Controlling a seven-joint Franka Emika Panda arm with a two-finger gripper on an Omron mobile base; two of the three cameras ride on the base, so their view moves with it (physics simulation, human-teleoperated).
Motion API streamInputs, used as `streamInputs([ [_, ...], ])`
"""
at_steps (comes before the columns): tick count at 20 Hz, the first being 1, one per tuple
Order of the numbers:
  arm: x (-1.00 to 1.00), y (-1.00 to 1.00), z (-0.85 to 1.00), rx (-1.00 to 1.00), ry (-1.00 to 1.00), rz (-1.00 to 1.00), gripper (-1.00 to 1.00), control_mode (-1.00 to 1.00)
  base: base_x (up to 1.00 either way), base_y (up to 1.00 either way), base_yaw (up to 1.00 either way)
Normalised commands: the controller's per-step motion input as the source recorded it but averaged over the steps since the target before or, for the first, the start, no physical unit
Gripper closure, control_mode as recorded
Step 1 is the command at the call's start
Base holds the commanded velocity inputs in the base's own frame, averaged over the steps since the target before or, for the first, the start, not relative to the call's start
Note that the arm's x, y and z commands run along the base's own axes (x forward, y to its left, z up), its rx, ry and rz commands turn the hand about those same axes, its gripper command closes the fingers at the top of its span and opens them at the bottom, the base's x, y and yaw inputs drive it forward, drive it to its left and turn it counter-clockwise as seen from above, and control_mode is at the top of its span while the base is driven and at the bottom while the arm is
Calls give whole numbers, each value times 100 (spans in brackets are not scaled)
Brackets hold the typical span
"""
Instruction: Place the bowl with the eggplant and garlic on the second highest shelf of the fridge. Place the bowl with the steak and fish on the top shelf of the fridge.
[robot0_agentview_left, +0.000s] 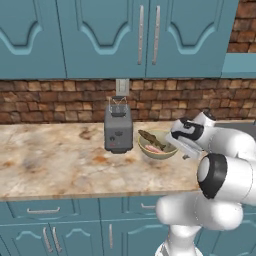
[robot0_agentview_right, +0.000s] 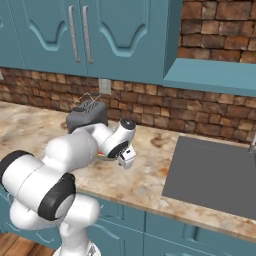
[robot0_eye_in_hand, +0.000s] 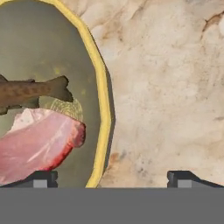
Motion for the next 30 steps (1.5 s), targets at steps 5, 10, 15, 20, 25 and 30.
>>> streamInputs([
  [5,55,0,-11,-1,0,-5,-100,-100,0,0,0],
  [10,30,0,-25,0,3,-4,-100,-100,0,0,0],
  [15,15,11,-20,-2,4,-1,100,-100,0,0,0],
  [20,-11,3,0,0,1,0,100,-100,0,0,0],
  [25,-82,13,27,0,1,0,100,-100,0,0,0],
  [30,-100,35,84,0,0,0,100,-100,0,0,0],
])
